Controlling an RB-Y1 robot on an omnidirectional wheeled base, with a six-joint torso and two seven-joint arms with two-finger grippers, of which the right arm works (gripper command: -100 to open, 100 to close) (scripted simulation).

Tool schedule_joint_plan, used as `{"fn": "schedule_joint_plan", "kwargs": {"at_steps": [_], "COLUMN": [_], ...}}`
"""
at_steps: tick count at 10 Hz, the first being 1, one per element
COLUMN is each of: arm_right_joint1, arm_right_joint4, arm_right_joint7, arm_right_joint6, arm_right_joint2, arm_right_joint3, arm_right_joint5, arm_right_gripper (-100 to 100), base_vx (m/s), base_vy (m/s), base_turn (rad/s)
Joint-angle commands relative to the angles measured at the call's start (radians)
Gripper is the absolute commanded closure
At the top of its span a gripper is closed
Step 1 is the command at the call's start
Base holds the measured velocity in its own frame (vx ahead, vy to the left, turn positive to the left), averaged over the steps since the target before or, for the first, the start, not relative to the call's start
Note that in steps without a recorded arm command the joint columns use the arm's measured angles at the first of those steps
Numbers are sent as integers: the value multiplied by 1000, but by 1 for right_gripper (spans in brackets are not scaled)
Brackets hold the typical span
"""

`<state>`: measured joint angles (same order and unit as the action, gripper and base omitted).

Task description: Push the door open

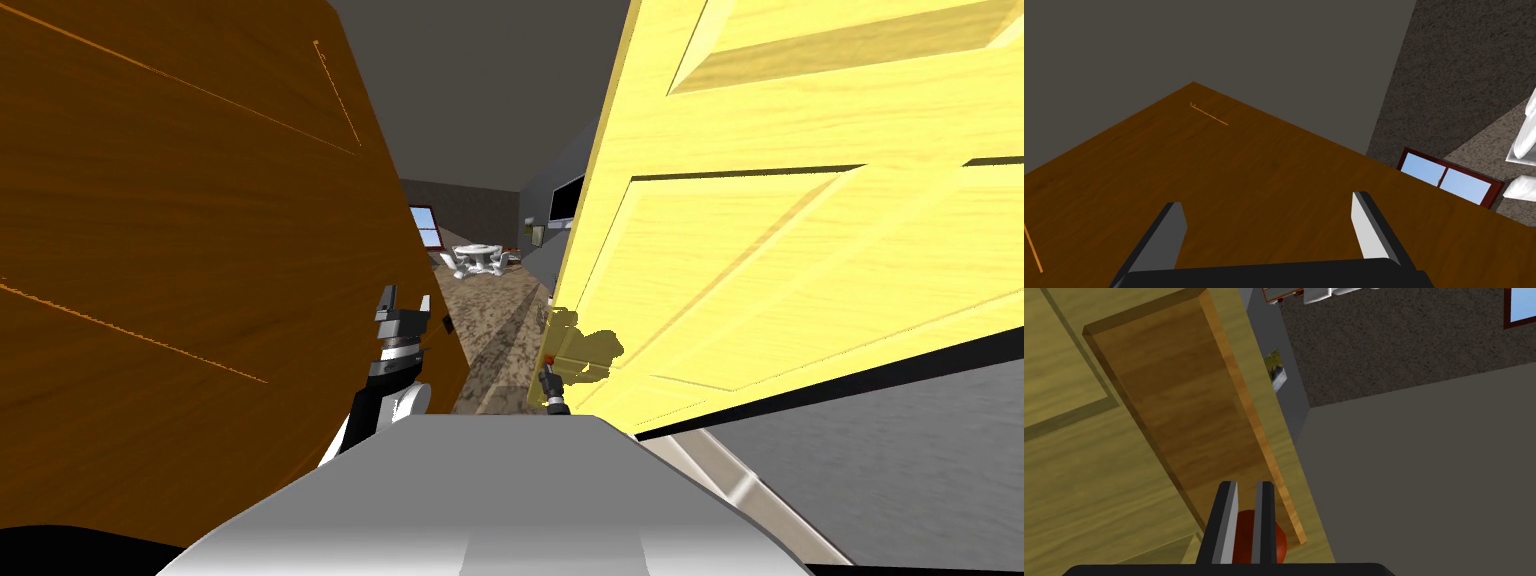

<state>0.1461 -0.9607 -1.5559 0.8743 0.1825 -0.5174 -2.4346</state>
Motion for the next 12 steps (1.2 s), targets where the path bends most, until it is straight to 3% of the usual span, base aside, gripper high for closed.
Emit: {"fn": "schedule_joint_plan", "kwargs": {"at_steps": [1, 4, 6, 11, 12], "arm_right_joint1": [-7, -5, 0, 0, 2], "arm_right_joint4": [-16, -17, -19, -19, -20], "arm_right_joint7": [-31, -57, -107, -107, -134], "arm_right_joint6": [30, 35, 45, 45, 50], "arm_right_joint2": [5, 0, -11, -11, -17], "arm_right_joint3": [25, 29, 37, 37, 41], "arm_right_joint5": [11, 18, 30, 30, 36], "arm_right_gripper": [100, 100, 100, 100, 100], "base_vx": [68, 47, 68, 17, 24], "base_vy": [1, -1, -4, -2, -2], "base_turn": [-5, 5, -5, 2, 3]}}
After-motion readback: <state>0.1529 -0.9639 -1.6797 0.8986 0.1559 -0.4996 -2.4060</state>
